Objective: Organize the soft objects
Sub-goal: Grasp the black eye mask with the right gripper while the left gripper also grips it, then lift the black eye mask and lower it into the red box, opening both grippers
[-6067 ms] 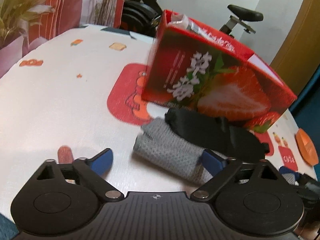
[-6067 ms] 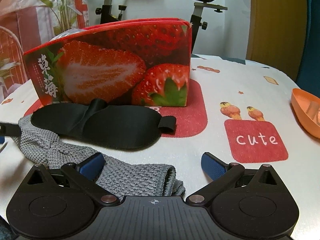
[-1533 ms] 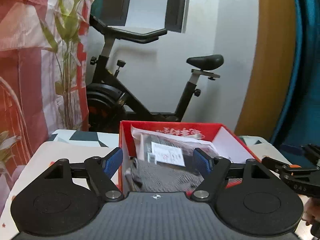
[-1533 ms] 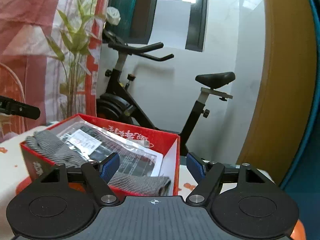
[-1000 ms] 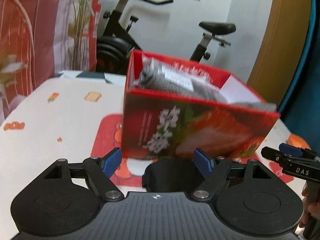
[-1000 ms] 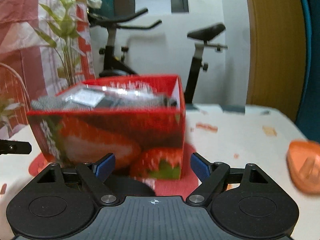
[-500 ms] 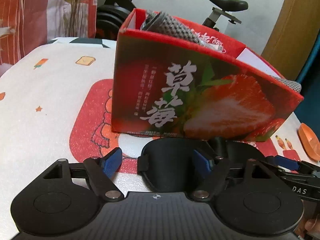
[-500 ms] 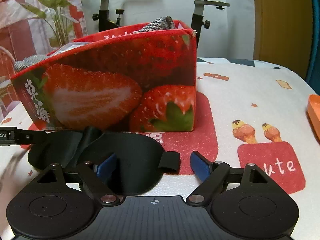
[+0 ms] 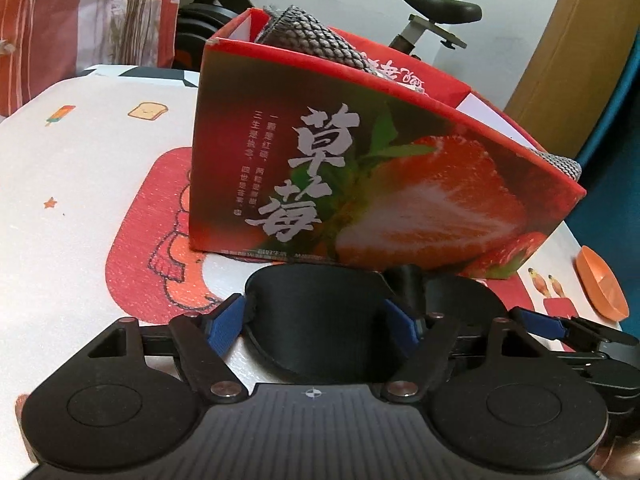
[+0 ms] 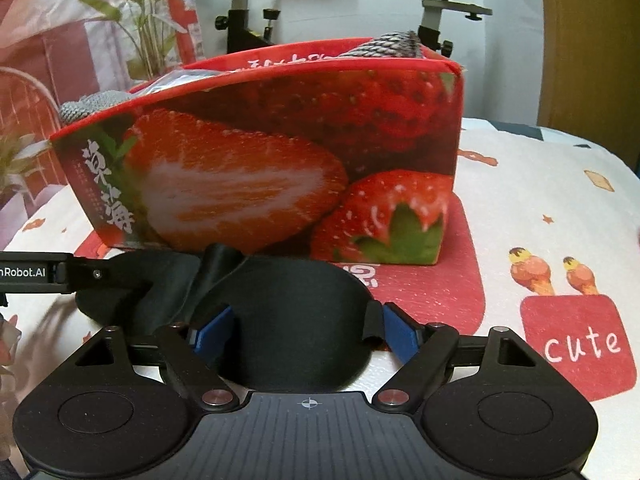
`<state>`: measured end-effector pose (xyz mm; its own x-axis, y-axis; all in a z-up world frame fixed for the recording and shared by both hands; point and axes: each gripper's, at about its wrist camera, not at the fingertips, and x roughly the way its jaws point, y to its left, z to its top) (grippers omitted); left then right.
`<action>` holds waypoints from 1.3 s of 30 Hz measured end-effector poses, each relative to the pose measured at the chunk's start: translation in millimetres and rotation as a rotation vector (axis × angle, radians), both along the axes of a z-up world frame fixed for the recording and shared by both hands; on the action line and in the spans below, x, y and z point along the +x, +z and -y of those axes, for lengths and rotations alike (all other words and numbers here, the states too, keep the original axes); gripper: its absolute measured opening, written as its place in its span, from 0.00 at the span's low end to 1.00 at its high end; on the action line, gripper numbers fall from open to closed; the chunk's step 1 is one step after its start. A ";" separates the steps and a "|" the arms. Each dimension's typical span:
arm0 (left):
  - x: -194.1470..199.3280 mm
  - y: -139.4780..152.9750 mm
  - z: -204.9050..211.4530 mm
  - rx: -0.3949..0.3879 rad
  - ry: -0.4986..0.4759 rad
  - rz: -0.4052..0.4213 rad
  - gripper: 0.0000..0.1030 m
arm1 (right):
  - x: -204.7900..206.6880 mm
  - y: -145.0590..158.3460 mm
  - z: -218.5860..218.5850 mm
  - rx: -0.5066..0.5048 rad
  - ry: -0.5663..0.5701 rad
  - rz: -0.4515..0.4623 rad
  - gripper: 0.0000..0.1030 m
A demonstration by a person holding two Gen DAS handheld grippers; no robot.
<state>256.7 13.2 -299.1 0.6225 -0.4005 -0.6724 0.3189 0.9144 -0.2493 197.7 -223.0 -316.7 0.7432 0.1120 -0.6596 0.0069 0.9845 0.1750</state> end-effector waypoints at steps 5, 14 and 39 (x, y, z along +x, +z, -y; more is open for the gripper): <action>-6.4 0.8 1.9 -0.027 -0.003 -0.020 0.56 | -5.4 1.3 3.4 0.023 -0.006 0.008 0.65; -29.0 10.6 -2.7 -0.035 -0.017 0.016 0.26 | -26.5 16.5 5.4 0.063 0.002 0.052 0.30; -62.9 118.6 -8.3 -0.089 -0.026 0.289 0.21 | -47.5 136.9 8.4 0.027 0.068 0.368 0.11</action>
